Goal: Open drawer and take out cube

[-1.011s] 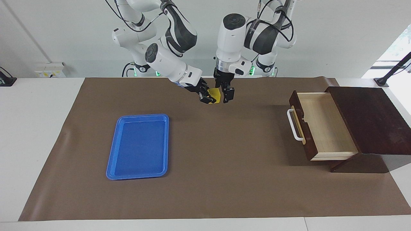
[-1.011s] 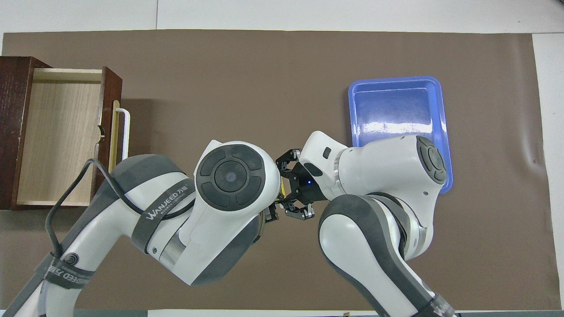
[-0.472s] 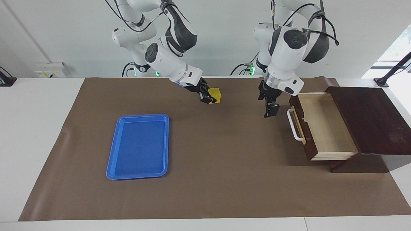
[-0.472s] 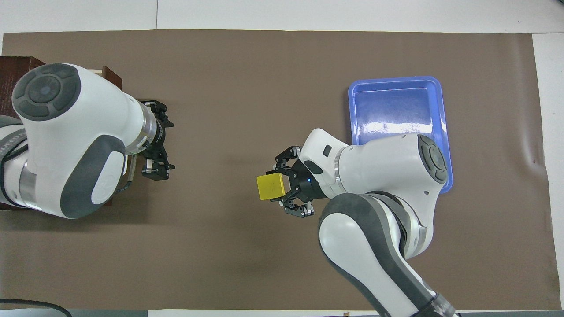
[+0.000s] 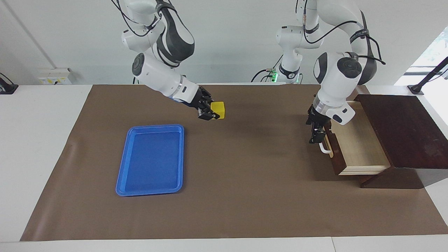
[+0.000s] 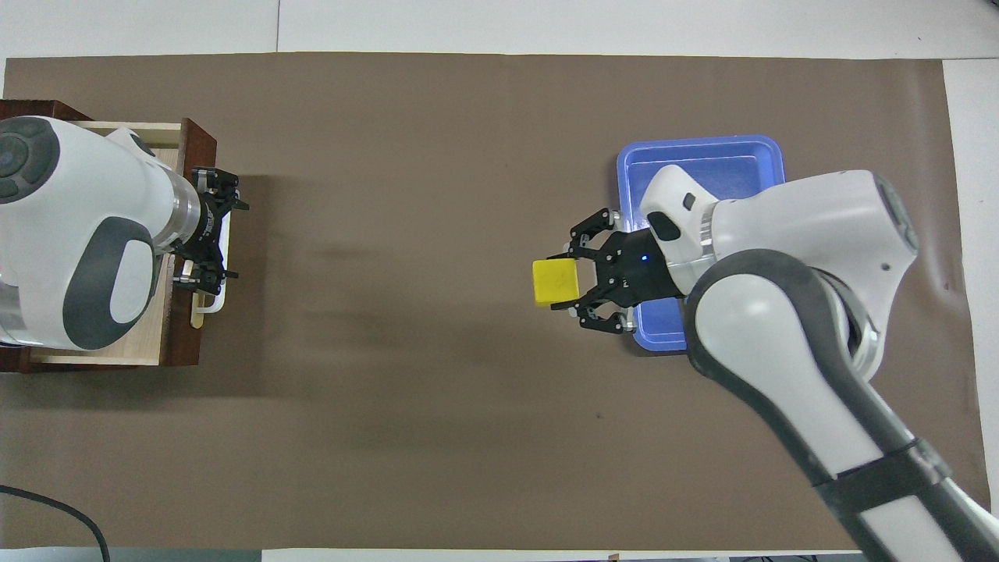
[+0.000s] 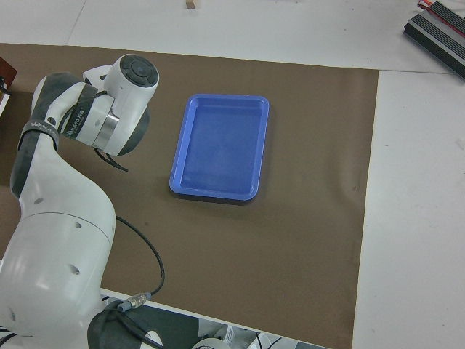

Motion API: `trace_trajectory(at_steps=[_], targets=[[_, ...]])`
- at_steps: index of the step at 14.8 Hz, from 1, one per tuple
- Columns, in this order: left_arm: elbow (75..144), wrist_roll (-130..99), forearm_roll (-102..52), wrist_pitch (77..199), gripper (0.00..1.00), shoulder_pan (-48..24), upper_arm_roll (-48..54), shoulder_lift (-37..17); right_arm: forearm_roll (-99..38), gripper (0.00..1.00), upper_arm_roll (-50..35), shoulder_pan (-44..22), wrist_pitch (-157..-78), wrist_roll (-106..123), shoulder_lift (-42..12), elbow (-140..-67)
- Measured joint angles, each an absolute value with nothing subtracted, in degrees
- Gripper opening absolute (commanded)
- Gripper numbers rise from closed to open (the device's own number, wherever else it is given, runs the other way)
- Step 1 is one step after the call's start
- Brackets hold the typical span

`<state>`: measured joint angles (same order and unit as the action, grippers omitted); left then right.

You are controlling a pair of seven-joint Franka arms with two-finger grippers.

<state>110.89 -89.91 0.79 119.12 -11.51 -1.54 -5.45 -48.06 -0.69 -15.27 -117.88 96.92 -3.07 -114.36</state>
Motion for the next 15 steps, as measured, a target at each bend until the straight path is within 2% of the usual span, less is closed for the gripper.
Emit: trace_trajectory(at_steps=[4, 6, 9, 15], targets=[[110.91, -89.48, 3.08, 120.15, 1.0, -6.85, -1.28, -5.4, -45.26, 0.0, -0.09, -2.15, -114.33, 96.98, -3.59, -113.88], [110.89, -89.48, 3.09, 120.45, 1.0, -5.47, -1.07, -5.37, -42.98, 0.0, 0.01, 1.94, -114.85, 96.99, -3.99, -113.87], [110.88, -89.47, 4.74, 121.58, 1.0, -1.62, -1.07, -5.39, -41.91, 0.0, 0.04, 4.35, -115.45, 96.99, -4.63, -113.9], [110.89, -88.68, 6.32, 123.0, 1.0, 5.52, -1.26, -5.55, -40.89, 0.0, -0.2, 4.41, -120.67, 99.09, -5.11, -116.24]])
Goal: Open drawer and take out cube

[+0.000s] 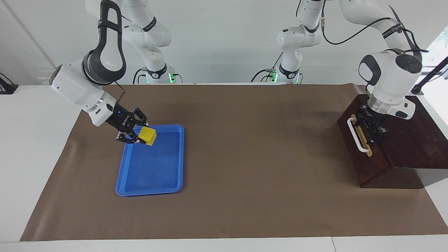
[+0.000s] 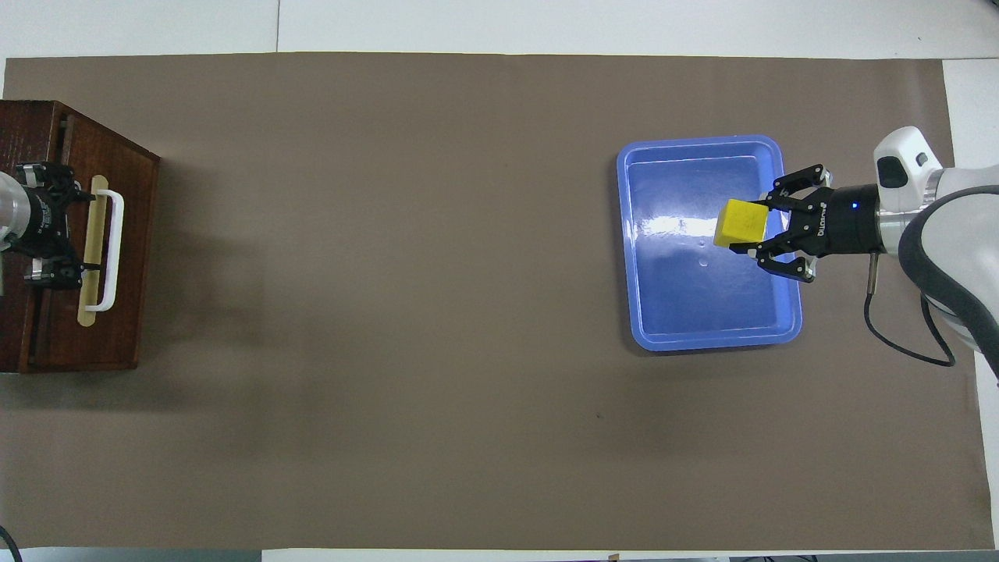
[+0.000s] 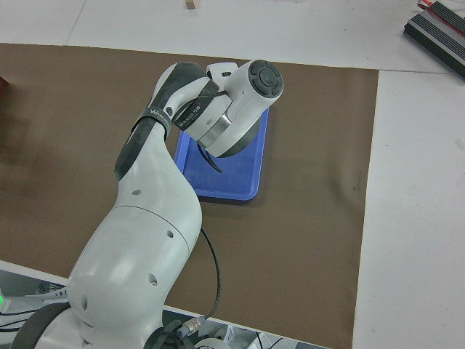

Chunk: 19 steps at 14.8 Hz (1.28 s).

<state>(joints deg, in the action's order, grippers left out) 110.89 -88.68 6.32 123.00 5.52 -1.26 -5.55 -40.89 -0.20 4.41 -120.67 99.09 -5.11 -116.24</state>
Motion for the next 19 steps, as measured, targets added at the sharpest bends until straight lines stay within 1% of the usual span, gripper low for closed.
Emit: trace_trajectory(at_steps=[3, 5, 7, 9, 11, 14, 18, 19], targets=[[110.77, -88.67, 6.42, 122.98, 1.0, 5.65, -1.21, -5.56, -40.96, 0.0, -0.37, 4.44, -121.95, 103.03, -6.83, -117.78], [109.67, -88.6, 6.49, 121.44, 1.0, 5.65, -1.08, -5.6, -44.14, 0.0, -0.34, 5.64, -122.31, 111.61, -10.53, -118.17], [105.96, -86.53, 6.64, 115.6, 1.0, 5.4, -0.46, -5.52, -47.04, 0.0, -0.27, 7.29, -122.76, 119.89, -14.72, -118.05], [101.79, -81.11, 6.66, 109.06, 1.0, 3.75, 0.17, -4.84, -47.63, 0.0, -0.24, 8.09, -122.79, 123.48, -17.02, -117.63], [99.33, -71.8, 6.65, 103.21, 1.0, 1.96, 1.04, -2.95, -48.08, 0.0, -0.35, 8.08, -122.79, 126.09, -17.75, -117.24], [99.18, -57.41, 5.41, 97.87, 1.0, 1.0, 3.19, -0.53, -48.08, 0.0, -0.59, 7.76, -123.19, 128.32, -17.79, -117.15], [97.67, -39.22, 3.01, 92.28, 1.0, -3.02, 3.79, 1.46, -48.08, 0.0, -1.01, 7.6, -124.65, 129.74, -17.95, -117.18], [97.15, -34.84, 1.08, 91.48, 1.0, -3.03, 3.85, 1.45, -48.08, 0.26, -1.01, 7.6, -124.83, 129.86, -17.99, -117.21]])
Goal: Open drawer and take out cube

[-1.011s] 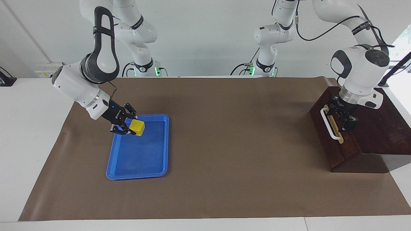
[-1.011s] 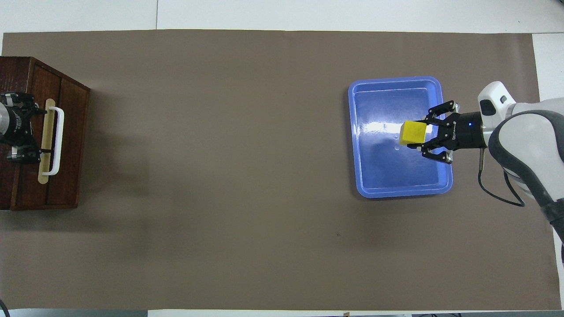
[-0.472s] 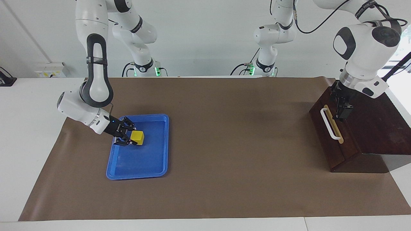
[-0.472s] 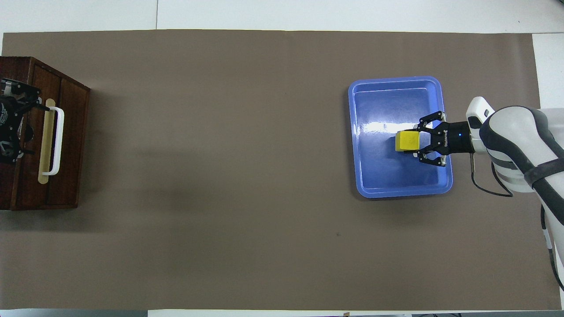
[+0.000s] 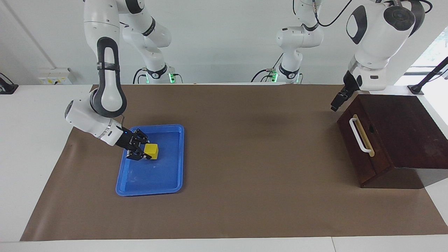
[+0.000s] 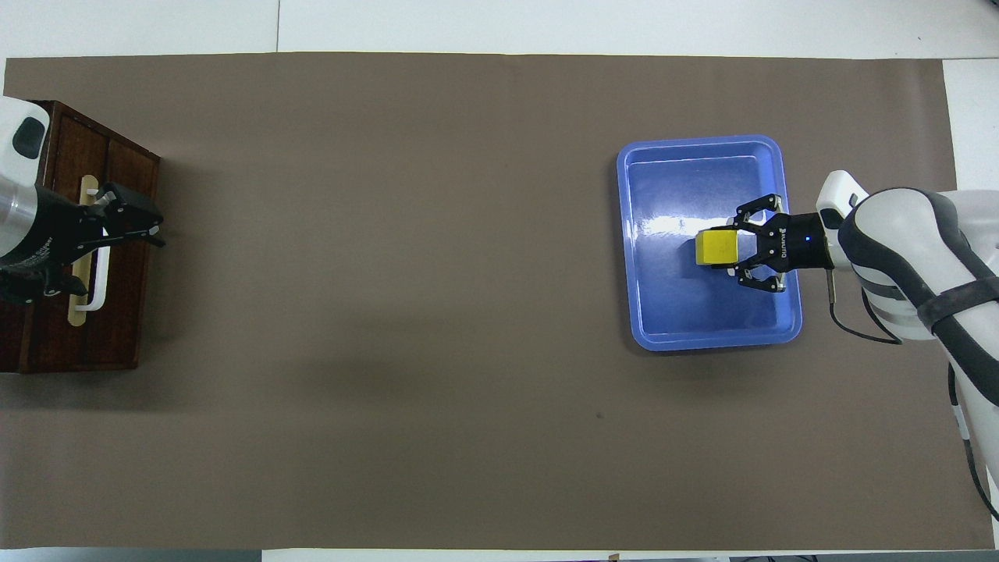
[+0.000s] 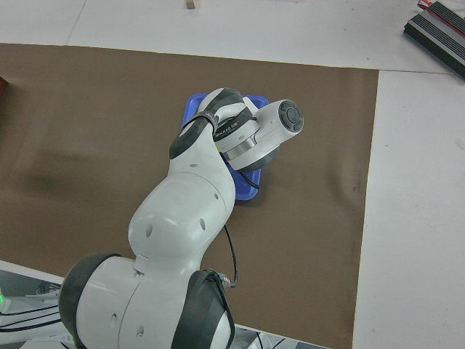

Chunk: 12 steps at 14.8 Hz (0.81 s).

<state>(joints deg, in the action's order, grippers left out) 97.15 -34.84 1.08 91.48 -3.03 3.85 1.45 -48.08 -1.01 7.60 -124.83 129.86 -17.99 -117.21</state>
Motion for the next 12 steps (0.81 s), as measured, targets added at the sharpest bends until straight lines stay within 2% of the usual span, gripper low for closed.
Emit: trace_trajectory(at_steps=[1, 2, 9, 12], targets=[[96.9, -30.56, -0.21, 90.25, 1.0, -2.55, 4.04, 1.45, -48.08, 0.81, -1.01, 7.6, -124.93, 129.9, -18.03, -117.22], [96.82, -27.02, -0.71, 88.88, 1.0, -1.56, 4.65, 1.45, -48.08, 1.0, -1.02, 7.6, -124.93, 129.91, -18.04, -117.22], [96.88, -13.97, -1.23, 85.35, 1.0, 1.34, 6.55, 1.43, -48.08, 1.0, -1.06, 7.59, -124.81, 129.94, -18.04, -117.19], [96.88, -13.19, -0.68, 85.24, 1.0, 2.27, 7.11, 1.43, -48.95, 1.0, -1.07, 7.63, -121.96, 129.94, -18.01, -116.29]])
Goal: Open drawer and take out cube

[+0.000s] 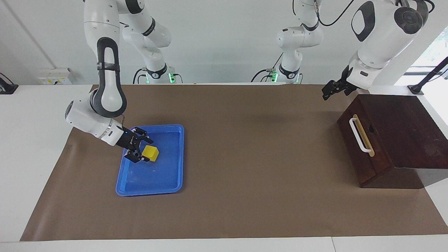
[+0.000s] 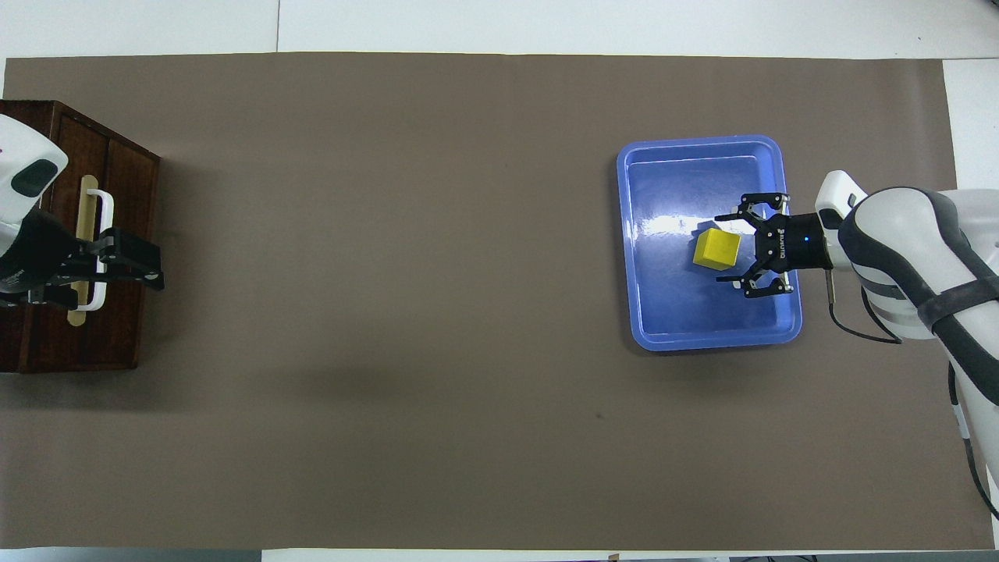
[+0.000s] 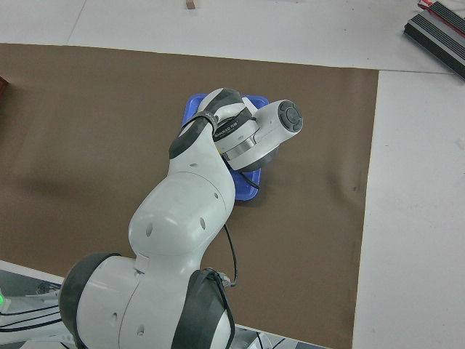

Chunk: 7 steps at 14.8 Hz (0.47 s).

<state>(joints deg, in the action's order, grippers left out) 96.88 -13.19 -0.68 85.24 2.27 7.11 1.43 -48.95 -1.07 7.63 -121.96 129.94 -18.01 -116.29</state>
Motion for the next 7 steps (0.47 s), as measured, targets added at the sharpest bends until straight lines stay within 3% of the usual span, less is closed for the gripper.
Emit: trace_trajectory(at_steps=[7], targets=[[96.79, -11.28, 1.56, 84.72, 1.0, 3.17, 9.04, 1.43, -50.3, 1.0, -1.02, 7.56, -110.18, 113.32, -14.08, -105.69]])
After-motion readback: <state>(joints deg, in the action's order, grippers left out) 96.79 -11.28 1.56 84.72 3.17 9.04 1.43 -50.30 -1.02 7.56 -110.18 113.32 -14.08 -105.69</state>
